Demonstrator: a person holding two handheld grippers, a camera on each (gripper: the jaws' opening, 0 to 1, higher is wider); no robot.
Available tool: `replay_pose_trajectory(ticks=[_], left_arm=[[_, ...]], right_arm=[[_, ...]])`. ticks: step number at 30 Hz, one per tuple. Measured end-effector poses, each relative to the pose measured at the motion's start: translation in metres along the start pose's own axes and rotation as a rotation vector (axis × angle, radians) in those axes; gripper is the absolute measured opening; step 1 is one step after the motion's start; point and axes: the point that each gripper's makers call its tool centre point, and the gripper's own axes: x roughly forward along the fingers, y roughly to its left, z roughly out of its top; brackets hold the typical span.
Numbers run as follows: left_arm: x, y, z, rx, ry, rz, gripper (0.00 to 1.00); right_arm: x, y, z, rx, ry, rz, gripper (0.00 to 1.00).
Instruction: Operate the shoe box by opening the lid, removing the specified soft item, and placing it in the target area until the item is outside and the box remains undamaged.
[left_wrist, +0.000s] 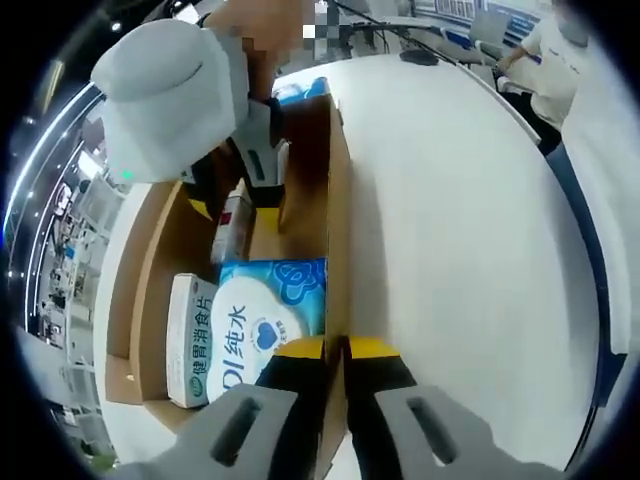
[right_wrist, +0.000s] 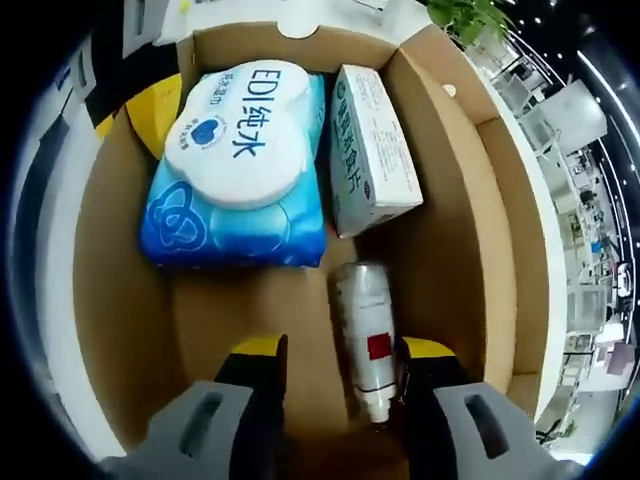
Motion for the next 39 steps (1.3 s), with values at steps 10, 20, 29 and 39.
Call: replay_pose_trajectory(ticks=[10,20,29,39], left_arm=[[0.001,0.0,0.0,0.002,-0.002,-0.001,0.05],[0.0,0.0,0.0,0.005,-0.005,-0.001,0.05],[0.001,0.0,0.001,0.002,-0.005,-0.004,0.05],[0.001,0.0,0.0,0.004,-0.006,0.003,0.05]], right_arm=[[0.004,0.002,0.001,-0.008,0.003,0.019,0.33],[0.003,0.003,0.001,-0.014,0.012,0.037,0.25],[-0.002,0.01,-0.004,0.084,0.018,0.059,0.22],[-0.011,0.024,-0.007,0.161,0.02,0.078,0.19]])
